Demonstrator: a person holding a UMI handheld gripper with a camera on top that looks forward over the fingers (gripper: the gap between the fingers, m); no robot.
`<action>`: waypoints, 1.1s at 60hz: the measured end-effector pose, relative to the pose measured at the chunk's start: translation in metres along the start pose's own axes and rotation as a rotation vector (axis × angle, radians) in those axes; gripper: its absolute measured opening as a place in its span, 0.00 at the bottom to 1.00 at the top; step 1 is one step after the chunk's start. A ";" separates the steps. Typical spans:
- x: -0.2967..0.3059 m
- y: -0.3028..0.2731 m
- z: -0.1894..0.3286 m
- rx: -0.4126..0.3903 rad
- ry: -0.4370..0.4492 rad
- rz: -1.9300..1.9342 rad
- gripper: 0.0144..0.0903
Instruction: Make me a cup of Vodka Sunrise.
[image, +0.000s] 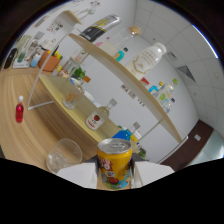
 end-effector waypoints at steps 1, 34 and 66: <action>0.000 -0.001 0.000 0.004 0.004 -0.049 0.47; -0.031 -0.030 0.012 0.149 0.083 -1.274 0.47; 0.086 -0.083 -0.047 0.345 0.058 0.071 0.48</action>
